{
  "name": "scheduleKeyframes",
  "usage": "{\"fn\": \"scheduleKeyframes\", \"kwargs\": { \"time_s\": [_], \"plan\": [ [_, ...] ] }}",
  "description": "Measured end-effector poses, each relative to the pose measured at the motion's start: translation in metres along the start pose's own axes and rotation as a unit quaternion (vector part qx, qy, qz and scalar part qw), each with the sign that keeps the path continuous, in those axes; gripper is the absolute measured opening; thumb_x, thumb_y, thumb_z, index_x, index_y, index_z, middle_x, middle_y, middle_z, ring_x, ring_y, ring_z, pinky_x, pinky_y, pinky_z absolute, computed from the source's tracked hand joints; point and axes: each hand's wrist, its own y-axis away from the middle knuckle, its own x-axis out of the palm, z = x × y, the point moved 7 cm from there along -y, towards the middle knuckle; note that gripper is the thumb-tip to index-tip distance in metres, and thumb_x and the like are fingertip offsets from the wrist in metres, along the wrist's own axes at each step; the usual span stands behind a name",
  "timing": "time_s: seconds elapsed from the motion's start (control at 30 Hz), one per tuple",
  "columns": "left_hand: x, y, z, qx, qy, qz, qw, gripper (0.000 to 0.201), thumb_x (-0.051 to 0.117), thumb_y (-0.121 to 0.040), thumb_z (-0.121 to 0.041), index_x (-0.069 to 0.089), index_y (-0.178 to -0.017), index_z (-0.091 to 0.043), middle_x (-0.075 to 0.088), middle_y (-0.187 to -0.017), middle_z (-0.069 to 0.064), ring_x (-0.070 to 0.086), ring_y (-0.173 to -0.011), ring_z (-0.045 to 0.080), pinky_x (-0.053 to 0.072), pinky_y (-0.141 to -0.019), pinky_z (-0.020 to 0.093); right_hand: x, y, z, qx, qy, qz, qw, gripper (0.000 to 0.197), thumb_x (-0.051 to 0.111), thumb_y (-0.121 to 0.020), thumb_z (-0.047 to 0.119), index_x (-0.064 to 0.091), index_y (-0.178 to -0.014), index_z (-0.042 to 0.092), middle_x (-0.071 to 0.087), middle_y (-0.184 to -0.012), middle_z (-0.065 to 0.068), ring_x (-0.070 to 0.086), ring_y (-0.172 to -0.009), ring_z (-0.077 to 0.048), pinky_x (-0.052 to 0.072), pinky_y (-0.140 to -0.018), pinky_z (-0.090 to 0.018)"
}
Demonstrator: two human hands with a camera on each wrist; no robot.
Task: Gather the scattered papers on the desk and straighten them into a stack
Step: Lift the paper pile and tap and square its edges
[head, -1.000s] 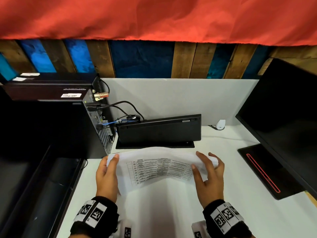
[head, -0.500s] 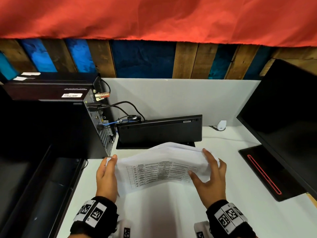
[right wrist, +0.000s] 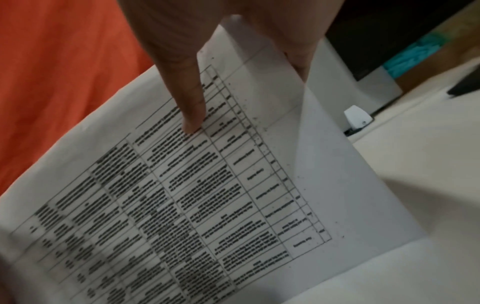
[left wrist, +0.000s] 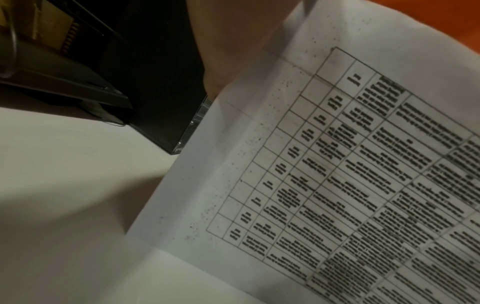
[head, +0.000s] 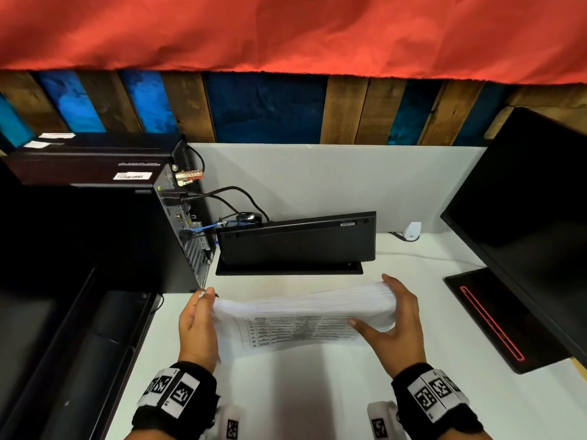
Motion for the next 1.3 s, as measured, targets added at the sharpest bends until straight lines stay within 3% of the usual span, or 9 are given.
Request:
{"fn": "scheduleKeyframes", "kwargs": {
  "time_s": [0.2, 0.37, 0.53, 0.67, 0.77, 0.97, 1.07, 1.2, 1.3],
  "plan": [
    [0.005, 0.008, -0.01, 0.076, -0.05, 0.061, 0.994, 0.044, 0.062, -0.074, -0.056, 0.053, -0.079, -0.013, 0.057, -0.072, -0.005, 0.055, -0.071, 0.013, 0.045, -0.071, 0.029, 0.001, 0.003, 0.003, 0.011, 0.005, -0.006, 1.0, 0.074, 0.086, -0.064, 0.02, 0.046, -0.12, 0.047, 0.033, -0.125, 0.007, 0.035, -0.103, 0.007, 0.033, -0.092, -0.014],
    [0.004, 0.011, -0.015, 0.094, -0.027, 0.032, 0.995, 0.012, 0.062, -0.089, -0.017, 0.057, -0.094, -0.007, 0.057, -0.084, -0.003, 0.053, -0.081, 0.013, 0.041, -0.076, 0.026, 0.003, 0.006, 0.004, 0.006, -0.008, -0.016, 1.0, 0.074, 0.087, -0.063, 0.019, 0.05, -0.122, 0.043, 0.037, -0.125, 0.007, 0.039, -0.107, 0.014, 0.034, -0.096, -0.02],
    [0.003, 0.008, -0.013, 0.081, -0.03, 0.025, 0.996, 0.011, 0.064, -0.088, -0.02, 0.06, -0.096, -0.015, 0.062, -0.086, -0.004, 0.057, -0.084, 0.016, 0.045, -0.077, 0.026, 0.002, 0.005, -0.007, 0.029, -0.071, -0.03, 0.997, 0.064, 0.078, -0.075, 0.011, 0.046, -0.117, 0.048, 0.05, -0.124, 0.008, 0.048, -0.114, -0.004, 0.04, -0.098, -0.028],
    [0.007, 0.005, -0.002, 0.067, -0.095, 0.095, 0.989, 0.06, 0.087, -0.057, -0.028, 0.054, -0.107, -0.021, 0.068, -0.098, -0.001, 0.065, -0.09, 0.016, 0.052, -0.076, 0.032, 0.004, 0.002, -0.011, 0.042, -0.089, -0.038, 0.994, 0.059, 0.064, -0.085, 0.002, 0.04, -0.098, 0.055, 0.055, -0.113, 0.003, 0.053, -0.103, -0.019, 0.047, -0.086, -0.033],
    [0.003, 0.0, 0.003, 0.09, -0.18, 0.094, 0.975, 0.055, 0.084, -0.066, -0.002, 0.051, -0.102, -0.028, 0.065, -0.097, -0.001, 0.063, -0.091, 0.021, 0.051, -0.066, 0.035, 0.003, 0.001, -0.012, 0.054, -0.122, -0.058, 0.989, 0.061, 0.061, -0.086, -0.001, 0.039, -0.097, 0.055, 0.055, -0.107, -0.001, 0.056, -0.098, -0.019, 0.045, -0.076, -0.019],
    [-0.007, -0.013, 0.032, -0.018, -0.137, 0.125, 0.982, 0.042, 0.076, -0.071, 0.007, 0.064, -0.11, -0.005, 0.074, -0.102, 0.015, 0.069, -0.098, 0.032, 0.054, -0.06, 0.024, 0.004, 0.007, -0.039, 0.177, -0.224, -0.056, 0.957, 0.062, 0.082, -0.066, 0.001, 0.053, -0.118, 0.018, 0.067, -0.099, 0.007, 0.066, -0.086, -0.009, 0.05, -0.07, -0.017],
    [-0.005, -0.01, 0.044, -0.052, -0.142, 0.128, 0.98, 0.036, 0.075, -0.071, 0.01, 0.07, -0.101, -0.008, 0.076, -0.1, 0.011, 0.07, -0.1, 0.031, 0.059, -0.079, 0.036, 0.016, 0.007, -0.051, 0.216, -0.24, 0.027, 0.946, 0.035, 0.085, -0.056, 0.002, 0.072, -0.084, 0.017, 0.077, -0.081, 0.003, 0.073, -0.072, -0.009, 0.054, -0.058, -0.014],
    [0.004, -0.004, 0.037, -0.05, -0.11, 0.099, 0.988, 0.027, 0.07, -0.076, 0.011, 0.072, -0.09, -0.011, 0.078, -0.087, 0.003, 0.075, -0.079, 0.015, 0.053, -0.089, 0.042, 0.018, 0.004, -0.043, 0.21, -0.237, 0.034, 0.948, 0.024, 0.081, -0.065, -0.002, 0.072, -0.078, 0.015, 0.074, -0.065, 0.011, 0.072, -0.068, -0.009, 0.053, -0.053, -0.012],
    [0.002, -0.006, 0.03, -0.043, -0.081, 0.098, 0.991, 0.031, 0.071, -0.074, 0.011, 0.072, -0.1, -0.006, 0.076, -0.097, 0.011, 0.073, -0.093, 0.027, 0.053, -0.091, 0.047, 0.012, 0.001, -0.031, 0.197, -0.261, 0.028, 0.945, 0.023, 0.079, -0.066, -0.006, 0.072, -0.079, 0.012, 0.073, -0.063, 0.011, 0.071, -0.06, -0.003, 0.055, -0.054, -0.014]
  ]
}}
